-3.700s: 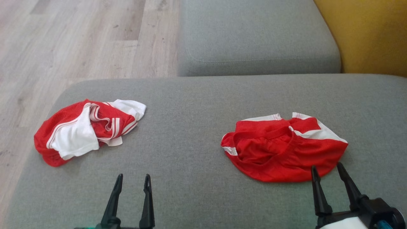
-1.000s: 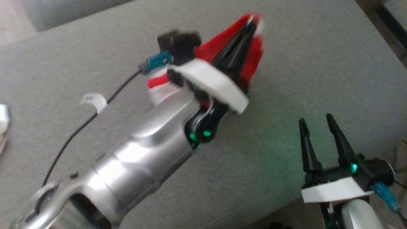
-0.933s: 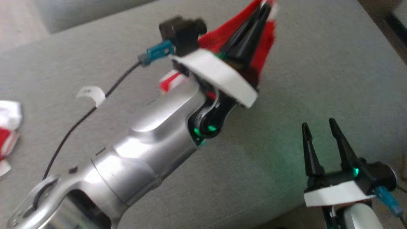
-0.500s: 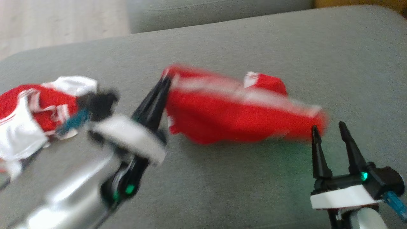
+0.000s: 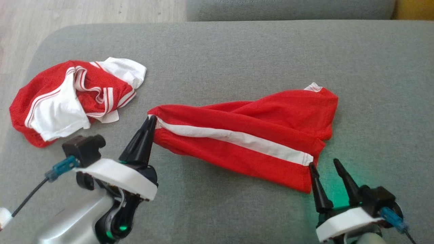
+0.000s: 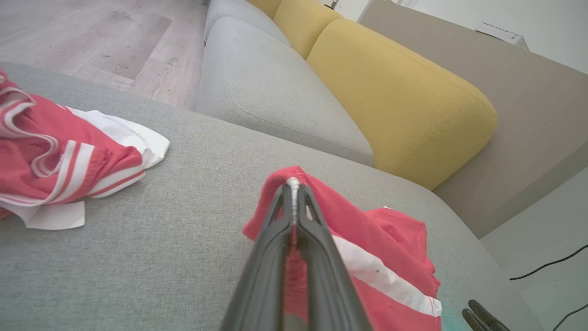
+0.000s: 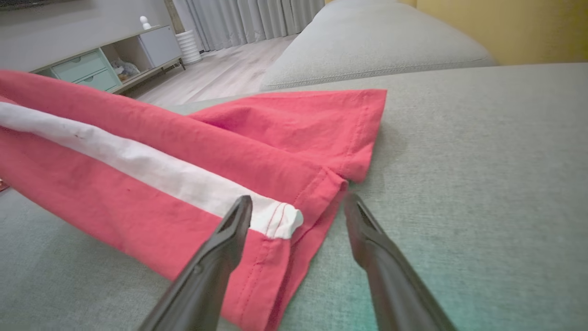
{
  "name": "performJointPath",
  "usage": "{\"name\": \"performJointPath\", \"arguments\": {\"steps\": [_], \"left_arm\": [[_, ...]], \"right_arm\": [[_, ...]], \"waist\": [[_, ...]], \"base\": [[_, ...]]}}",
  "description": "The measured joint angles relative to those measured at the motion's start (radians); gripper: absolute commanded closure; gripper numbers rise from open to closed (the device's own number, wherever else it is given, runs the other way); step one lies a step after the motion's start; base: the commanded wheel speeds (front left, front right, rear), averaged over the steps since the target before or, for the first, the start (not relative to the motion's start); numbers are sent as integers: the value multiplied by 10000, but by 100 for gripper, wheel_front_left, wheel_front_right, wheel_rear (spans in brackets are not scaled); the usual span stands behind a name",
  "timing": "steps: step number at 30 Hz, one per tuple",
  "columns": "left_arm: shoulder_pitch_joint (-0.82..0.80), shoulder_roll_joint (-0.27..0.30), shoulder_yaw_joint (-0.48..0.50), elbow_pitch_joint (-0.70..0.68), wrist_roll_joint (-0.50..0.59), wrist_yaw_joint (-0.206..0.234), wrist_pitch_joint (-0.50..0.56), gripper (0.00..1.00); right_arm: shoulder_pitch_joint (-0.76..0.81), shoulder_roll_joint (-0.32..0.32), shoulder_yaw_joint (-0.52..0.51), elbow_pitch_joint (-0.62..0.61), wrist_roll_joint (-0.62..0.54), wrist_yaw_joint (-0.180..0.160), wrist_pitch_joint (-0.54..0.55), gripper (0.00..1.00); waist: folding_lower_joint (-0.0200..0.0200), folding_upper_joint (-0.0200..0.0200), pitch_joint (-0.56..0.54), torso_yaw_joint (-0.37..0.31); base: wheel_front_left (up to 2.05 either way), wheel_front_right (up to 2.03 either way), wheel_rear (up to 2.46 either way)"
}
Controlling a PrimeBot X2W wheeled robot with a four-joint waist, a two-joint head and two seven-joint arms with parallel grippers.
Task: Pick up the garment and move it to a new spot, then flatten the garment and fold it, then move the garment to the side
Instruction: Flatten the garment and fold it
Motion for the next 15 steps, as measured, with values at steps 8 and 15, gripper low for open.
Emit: {"name": "performJointPath", "arguments": {"steps": [8,15], "left_arm": [[119,-209,67,142,194,-144,-8,100],[104,-330,71,221,265,-242,-38,100]], "right_arm": [[-731,-247,487,817,161,0,0,0],[-984,-238,755,1390,324,0,0,0]], "waist": [[0,0,152,118],[0,0,240,183]], "base": [[0,0,0],[0,0,0]]}}
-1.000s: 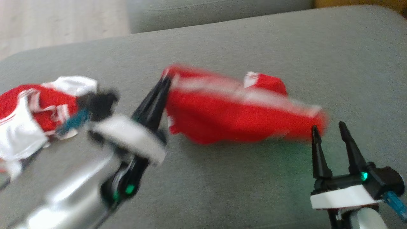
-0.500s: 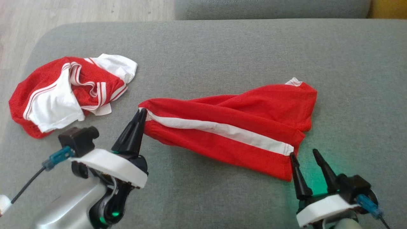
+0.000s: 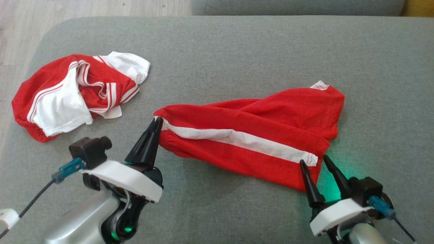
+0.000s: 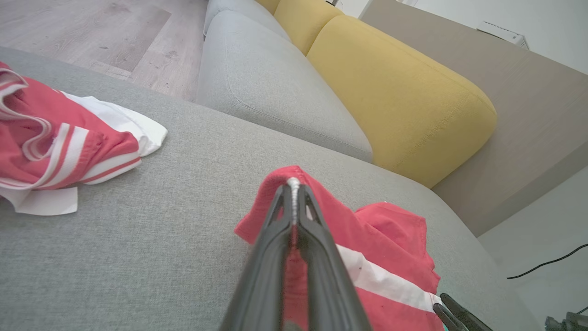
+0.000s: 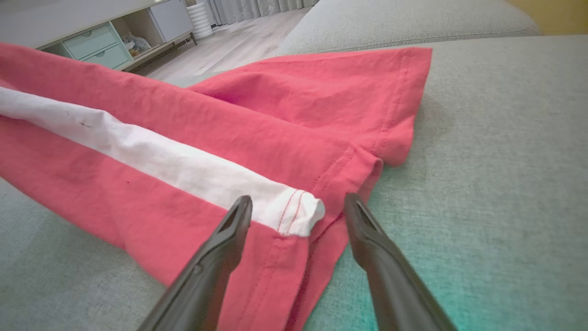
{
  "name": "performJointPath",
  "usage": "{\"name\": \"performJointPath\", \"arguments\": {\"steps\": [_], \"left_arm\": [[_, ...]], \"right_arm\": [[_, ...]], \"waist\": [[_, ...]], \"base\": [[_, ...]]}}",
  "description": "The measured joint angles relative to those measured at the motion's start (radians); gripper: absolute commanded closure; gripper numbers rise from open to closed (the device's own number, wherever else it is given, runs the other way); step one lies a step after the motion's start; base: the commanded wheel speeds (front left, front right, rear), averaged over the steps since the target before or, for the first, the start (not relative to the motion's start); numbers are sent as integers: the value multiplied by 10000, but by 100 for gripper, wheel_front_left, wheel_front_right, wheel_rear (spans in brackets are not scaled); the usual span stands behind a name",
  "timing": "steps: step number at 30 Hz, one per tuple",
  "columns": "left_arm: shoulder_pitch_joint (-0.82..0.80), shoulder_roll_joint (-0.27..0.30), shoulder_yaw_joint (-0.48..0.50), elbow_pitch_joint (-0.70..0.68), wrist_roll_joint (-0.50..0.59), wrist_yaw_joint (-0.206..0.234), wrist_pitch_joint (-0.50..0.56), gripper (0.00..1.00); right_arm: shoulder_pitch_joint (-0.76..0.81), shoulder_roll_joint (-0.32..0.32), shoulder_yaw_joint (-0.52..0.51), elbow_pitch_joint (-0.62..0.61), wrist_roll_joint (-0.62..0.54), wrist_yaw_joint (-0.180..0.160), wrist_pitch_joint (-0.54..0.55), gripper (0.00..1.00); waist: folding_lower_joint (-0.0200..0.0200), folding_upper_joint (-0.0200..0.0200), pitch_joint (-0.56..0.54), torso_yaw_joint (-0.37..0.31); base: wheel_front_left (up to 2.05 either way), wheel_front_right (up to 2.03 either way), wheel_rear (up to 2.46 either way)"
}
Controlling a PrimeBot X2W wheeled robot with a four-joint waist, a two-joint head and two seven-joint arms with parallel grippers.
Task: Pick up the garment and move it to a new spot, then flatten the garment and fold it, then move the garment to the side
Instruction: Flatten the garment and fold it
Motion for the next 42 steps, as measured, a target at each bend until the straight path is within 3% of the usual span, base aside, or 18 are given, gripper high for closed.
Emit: {"name": "performJointPath", "arguments": {"steps": [3,4,8,11,20,29,36,39,42], "left_arm": [[-8,-40,0,77,0,-67,2,100],[-9,-61,0,113,0,-77,2,100],[-10,-123,-2,205,0,-86,2,100],[-10,-132,0,213,0,-151,2,100],[-9,-171,211,203,2,-219,2,100],[-283,297,696,-1386,366,-249,4,100],[-2497,454,1204,-2763,673,-351,773,100],[-3858,347,1283,-2598,905,-470,1383,100],[-5208,-81,1239,-1613,1112,-782,1992,100]], "right_arm": [[-162,0,127,192,-2,0,0,0],[-194,4,203,247,-2,0,0,7],[-267,10,272,468,-2,0,0,55],[-269,10,274,470,-2,0,0,100],[-278,-12,-61,33,-468,0,0,100],[-164,-364,-1718,-3557,-1519,0,0,100],[-947,-1097,-3041,-5743,-2374,0,-4,100],[-2145,-1555,-3016,-5808,-2562,0,-4,100],[-3793,-2010,-2790,-5127,-2493,0,-15,100]], "waist": [[1,0,-12,46],[0,0,-25,61],[0,0,-76,114],[0,0,-74,124],[0,0,-145,39],[0,0,-562,-533],[-1,0,-595,-916],[0,0,-403,-1037],[0,0,-71,-1145]], "base": [[0,0,0],[0,0,0],[0,0,0],[0,0,0],[0,0,0],[0,0,0],[0,0,0],[0,0,0],[0,0,0]]}}
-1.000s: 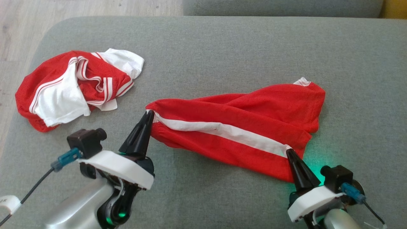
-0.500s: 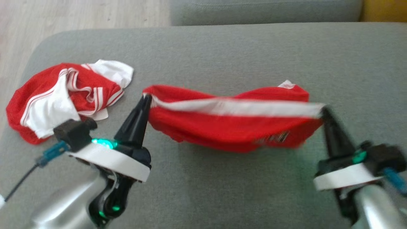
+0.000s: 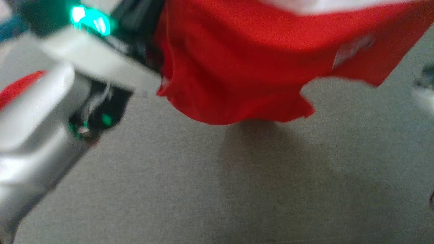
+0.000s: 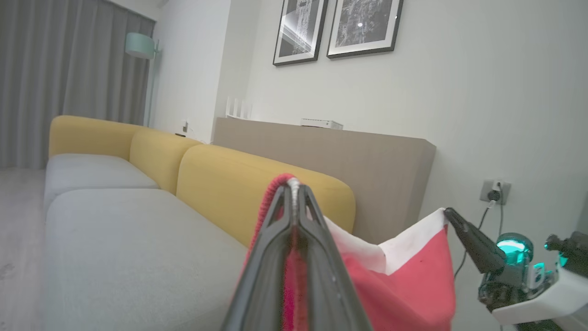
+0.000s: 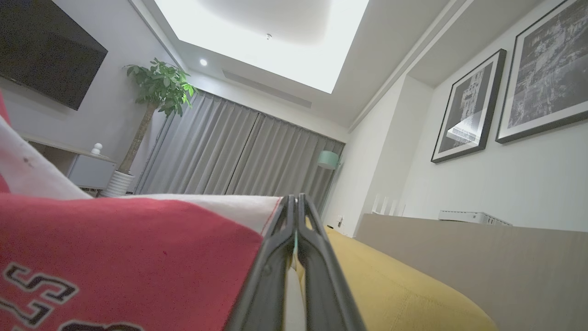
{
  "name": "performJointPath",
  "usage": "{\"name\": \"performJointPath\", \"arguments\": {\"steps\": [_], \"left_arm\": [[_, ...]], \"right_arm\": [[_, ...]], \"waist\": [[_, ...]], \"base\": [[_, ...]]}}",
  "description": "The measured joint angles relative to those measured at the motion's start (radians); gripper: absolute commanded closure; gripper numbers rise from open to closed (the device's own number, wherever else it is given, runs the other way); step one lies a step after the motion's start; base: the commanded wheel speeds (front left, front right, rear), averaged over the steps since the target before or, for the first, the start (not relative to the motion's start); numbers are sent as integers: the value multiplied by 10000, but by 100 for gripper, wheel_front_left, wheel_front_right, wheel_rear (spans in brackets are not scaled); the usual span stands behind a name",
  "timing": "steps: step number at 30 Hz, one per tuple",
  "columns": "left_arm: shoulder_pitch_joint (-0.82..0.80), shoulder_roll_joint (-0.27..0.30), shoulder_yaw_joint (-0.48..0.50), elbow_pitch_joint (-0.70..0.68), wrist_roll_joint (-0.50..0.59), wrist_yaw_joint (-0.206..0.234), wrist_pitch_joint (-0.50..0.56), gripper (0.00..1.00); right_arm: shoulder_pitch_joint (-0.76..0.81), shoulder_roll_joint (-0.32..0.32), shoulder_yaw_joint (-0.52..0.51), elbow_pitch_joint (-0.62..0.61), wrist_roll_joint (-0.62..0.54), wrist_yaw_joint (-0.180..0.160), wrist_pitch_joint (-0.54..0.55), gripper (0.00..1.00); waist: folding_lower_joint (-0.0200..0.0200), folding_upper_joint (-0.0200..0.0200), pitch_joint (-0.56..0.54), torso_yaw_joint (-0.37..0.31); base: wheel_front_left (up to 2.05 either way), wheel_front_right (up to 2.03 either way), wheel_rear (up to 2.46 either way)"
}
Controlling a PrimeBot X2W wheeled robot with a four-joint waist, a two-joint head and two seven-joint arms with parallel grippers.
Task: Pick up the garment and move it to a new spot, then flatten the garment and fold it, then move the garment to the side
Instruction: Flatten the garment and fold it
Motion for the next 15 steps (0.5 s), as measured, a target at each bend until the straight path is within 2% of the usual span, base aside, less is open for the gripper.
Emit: {"name": "performJointPath", "arguments": {"steps": [4,7,12,15], "left_arm": [[-1543,-897,-42,1870,376,-479,205,100],[-2706,-1668,-17,3219,731,-947,-107,100],[-4312,-2851,113,4916,1129,-1590,-1229,100],[-4673,-3103,226,5367,1127,-1778,-1712,100]], "right_arm": [[-2285,-508,474,1323,278,0,-2,100],[-3783,-834,639,2052,303,0,0,100],[-5331,-1239,336,2119,178,0,-2,100],[-5561,-1406,35,1737,98,0,-4,100]], "waist": [[2,0,630,-126],[2,0,1196,-214],[3,0,2072,-364],[4,-1,2449,-458]], "base": [[0,0,0],[0,0,0],[0,0,0],[0,0,0]]}}
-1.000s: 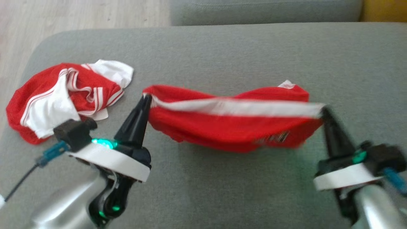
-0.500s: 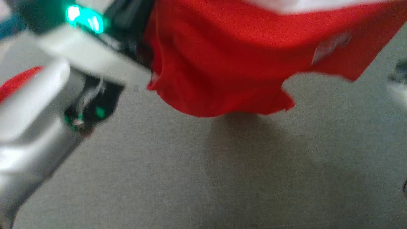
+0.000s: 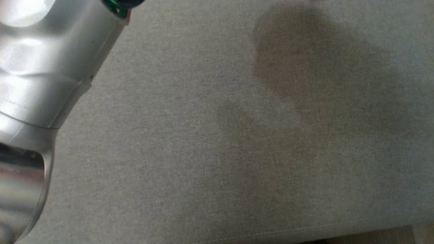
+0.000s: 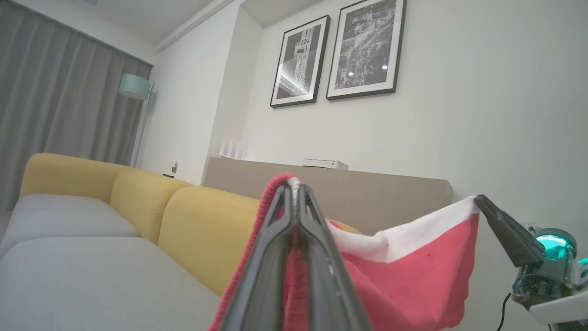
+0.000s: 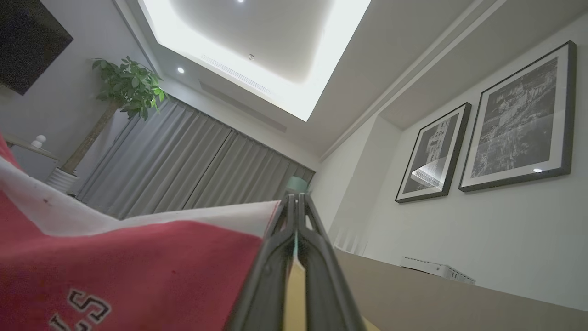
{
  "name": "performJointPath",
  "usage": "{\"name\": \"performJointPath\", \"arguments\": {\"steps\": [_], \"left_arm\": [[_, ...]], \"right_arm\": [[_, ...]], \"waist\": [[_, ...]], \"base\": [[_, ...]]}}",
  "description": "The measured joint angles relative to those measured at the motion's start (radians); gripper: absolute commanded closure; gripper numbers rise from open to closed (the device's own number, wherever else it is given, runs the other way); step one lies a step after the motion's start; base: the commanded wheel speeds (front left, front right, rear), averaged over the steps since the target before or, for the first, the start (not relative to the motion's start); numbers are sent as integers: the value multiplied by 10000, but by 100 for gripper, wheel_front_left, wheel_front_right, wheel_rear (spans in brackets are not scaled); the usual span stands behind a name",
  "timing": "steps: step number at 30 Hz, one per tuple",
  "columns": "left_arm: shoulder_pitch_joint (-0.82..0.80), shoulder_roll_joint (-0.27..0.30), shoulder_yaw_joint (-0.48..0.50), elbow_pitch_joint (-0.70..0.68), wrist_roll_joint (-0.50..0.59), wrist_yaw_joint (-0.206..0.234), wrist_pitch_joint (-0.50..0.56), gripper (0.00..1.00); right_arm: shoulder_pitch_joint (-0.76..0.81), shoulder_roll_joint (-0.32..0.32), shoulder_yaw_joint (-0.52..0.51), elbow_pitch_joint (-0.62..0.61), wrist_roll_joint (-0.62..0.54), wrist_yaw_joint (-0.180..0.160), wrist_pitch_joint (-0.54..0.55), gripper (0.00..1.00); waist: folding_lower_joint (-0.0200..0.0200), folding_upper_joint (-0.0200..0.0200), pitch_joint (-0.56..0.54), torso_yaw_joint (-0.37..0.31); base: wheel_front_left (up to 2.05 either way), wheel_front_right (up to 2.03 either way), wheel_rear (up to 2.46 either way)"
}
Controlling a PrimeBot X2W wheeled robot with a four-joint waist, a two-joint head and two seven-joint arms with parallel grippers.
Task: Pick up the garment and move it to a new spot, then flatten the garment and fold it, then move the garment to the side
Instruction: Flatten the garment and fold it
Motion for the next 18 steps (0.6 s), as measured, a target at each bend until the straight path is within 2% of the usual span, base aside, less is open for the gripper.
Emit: {"name": "performJointPath", "arguments": {"steps": [3,6,10,11,18], "left_arm": [[277,136,63,-50,-48,-59,-251,100],[1290,602,-255,-744,-56,-69,-364,100],[3835,1379,-738,-1521,370,-71,-410,100],[3835,1379,-738,-1521,370,-71,-410,100],[9064,1499,6,-3120,1467,-71,-410,100]], "right_arm": [[258,23,-244,-581,8,0,0,100],[1174,138,-378,-1212,81,0,-10,100],[3617,752,-527,-1779,157,0,-10,100],[3617,752,-527,-1779,157,0,-10,100],[7776,2176,-1415,-3141,249,0,-8,100]], "waist": [[-2,0,214,-90],[-2,0,261,-104],[-4,0,92,-69],[-4,0,92,-69],[-6,1,-478,3]], "base": [[0,0,0],[0,0,0],[0,0,0],[0,0,0],[0,0,0]]}}
